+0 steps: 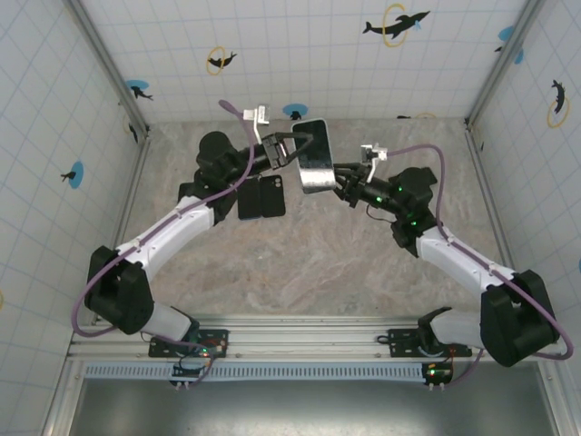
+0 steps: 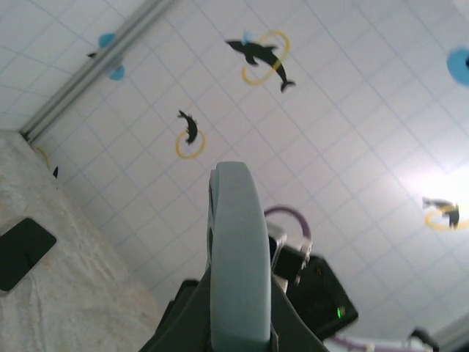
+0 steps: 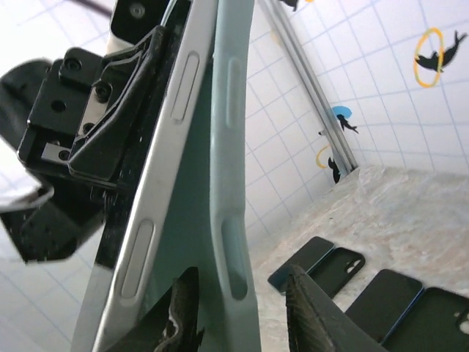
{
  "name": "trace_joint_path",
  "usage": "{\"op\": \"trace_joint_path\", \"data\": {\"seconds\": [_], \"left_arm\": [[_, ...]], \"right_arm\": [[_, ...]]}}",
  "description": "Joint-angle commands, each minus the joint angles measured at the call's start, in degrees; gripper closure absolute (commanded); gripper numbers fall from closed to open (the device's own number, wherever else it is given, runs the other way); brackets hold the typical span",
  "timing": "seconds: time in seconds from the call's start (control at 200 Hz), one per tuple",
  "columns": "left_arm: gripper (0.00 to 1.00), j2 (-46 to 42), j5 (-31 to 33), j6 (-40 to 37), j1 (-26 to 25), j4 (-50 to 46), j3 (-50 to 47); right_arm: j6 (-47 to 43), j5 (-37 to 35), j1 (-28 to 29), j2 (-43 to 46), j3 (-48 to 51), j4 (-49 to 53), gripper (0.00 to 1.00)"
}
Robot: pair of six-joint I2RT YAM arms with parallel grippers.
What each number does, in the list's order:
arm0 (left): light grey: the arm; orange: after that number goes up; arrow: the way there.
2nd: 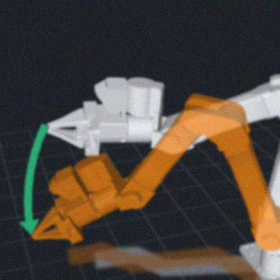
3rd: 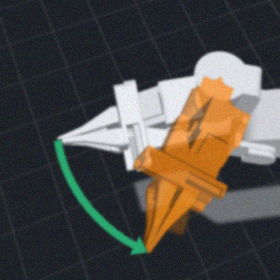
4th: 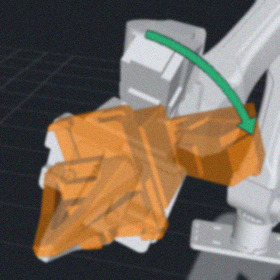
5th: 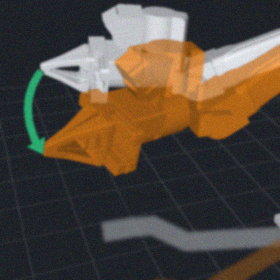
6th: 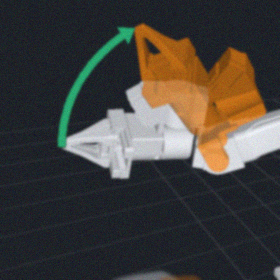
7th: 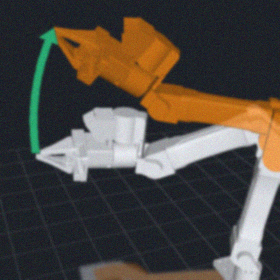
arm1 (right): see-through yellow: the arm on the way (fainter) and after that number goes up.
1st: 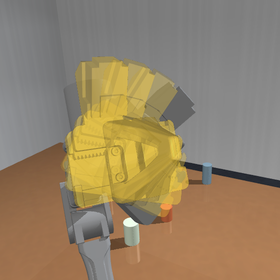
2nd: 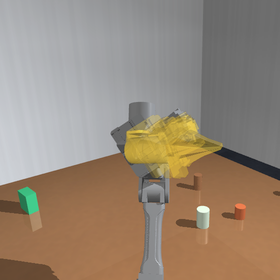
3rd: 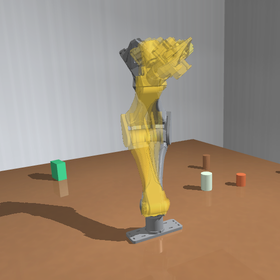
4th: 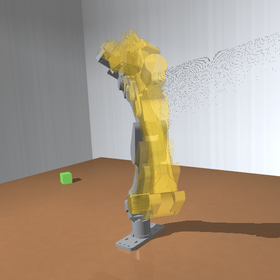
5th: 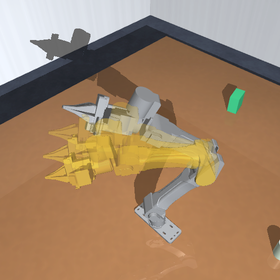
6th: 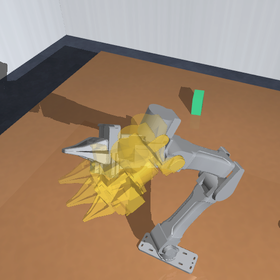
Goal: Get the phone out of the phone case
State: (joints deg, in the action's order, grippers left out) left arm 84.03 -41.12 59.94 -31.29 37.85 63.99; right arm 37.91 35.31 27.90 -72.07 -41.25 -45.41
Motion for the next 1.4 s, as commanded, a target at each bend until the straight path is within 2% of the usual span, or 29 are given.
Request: {"op": "trace_joint_path", "data": {"seconds": [0.0,0.17,0.39,0.555,0.711,0.791,0.876,0.956,1.046,1.156,1.396], "left_arm": [[1.00,0.5,13.9,12.6,-0.8,7.0,-3.6],[1.00,-0.2,17.9,16.3,-1.7,4.0,-4.5],[1.00,-2.4,25.6,18.9,-2.2,1.3,-7.1],[1.00,-1.2,22.6,20.7,-2.4,2.7,-7.3],[1.00,-1.0,22.3,19.5,-2.3,0.8,-6.8],[0.96,-0.8,21.6,18.4,-2.3,-1.0,-5.9],[0.82,-0.4,20.5,17.9,-1.8,-1.3,-5.3],[0.81,0.0,19.1,17.3,-1.2,-2.3,-4.4],[0.70,0.1,18.7,16.8,-0.8,-3.2,-4.0],[0.65,0.2,18.1,16.7,-0.7,-3.8,-3.1],[0.36,-1.3,20.0,14.1,-0.7,-9.3,-0.6]], "right_arm": [[15.9,-5.8,4.6,1.3,0.6,-12.7,0.63],[30.9,-16.5,7.7,0.3,2.7,-17.8,0.66],[35.8,-19.5,11.2,-0.8,2.0,-17.7,0.67],[38.0,-21.4,10.7,-0.5,2.4,-18.0,0.79],[39.7,-21.1,10.2,-0.4,2.7,-19.1,0.85],[40.1,-21.1,9.9,-0.3,2.9,-19.5,0.87],[40.5,-20.9,9.6,-0.3,3.1,-20.3,0.89],[40.6,-21.0,9.5,-0.2,3.4,-20.9,0.90],[41.0,-21.4,9.4,-0.2,3.5,-21.3,0.91],[41.8,-21.9,9.3,-0.5,4.0,-22.5,0.92],[41.4,-24.0,8.8,-0.9,4.3,-22.5,0.93]]}}
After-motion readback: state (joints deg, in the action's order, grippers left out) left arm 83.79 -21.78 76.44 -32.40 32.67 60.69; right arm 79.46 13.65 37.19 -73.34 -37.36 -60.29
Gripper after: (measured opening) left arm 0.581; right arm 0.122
